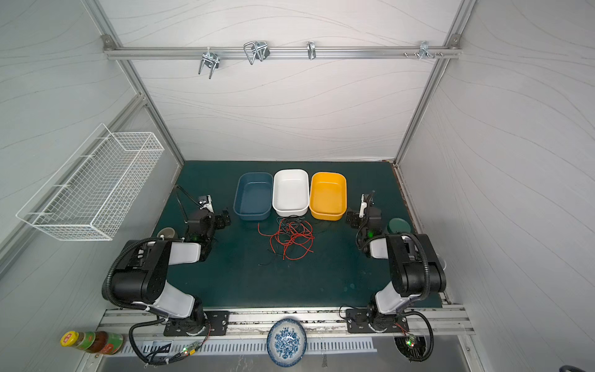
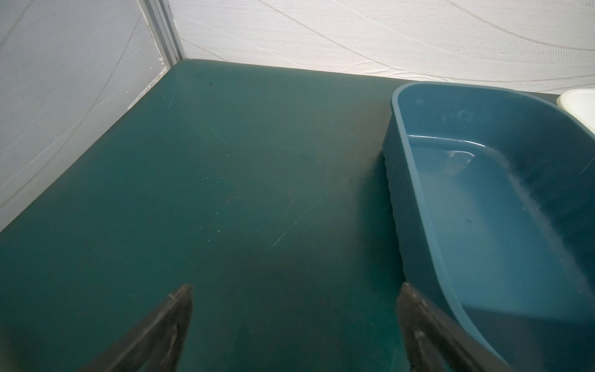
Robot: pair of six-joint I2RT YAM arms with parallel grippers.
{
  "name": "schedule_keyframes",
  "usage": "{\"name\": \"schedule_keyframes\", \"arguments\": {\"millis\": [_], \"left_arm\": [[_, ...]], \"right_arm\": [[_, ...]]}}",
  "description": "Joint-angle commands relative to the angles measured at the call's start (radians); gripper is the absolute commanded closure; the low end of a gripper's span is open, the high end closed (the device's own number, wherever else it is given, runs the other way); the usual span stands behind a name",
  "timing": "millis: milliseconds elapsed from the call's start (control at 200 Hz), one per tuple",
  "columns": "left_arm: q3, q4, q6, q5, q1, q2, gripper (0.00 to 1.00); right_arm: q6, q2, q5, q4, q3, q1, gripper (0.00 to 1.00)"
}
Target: Untangle the cables
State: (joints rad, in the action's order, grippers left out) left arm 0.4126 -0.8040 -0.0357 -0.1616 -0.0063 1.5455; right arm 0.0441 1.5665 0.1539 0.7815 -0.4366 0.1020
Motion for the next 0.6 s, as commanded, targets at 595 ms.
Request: {"name": "schedule_keyframes", "arguments": {"millis": [595], "left_arm": [[0.012,-0.029,0.011,-0.007,0.005,0.008,0.00]], "right_arm": [[-0.013,-0.001,-0.008,0.019,0.001,-0.001,0.01]]}}
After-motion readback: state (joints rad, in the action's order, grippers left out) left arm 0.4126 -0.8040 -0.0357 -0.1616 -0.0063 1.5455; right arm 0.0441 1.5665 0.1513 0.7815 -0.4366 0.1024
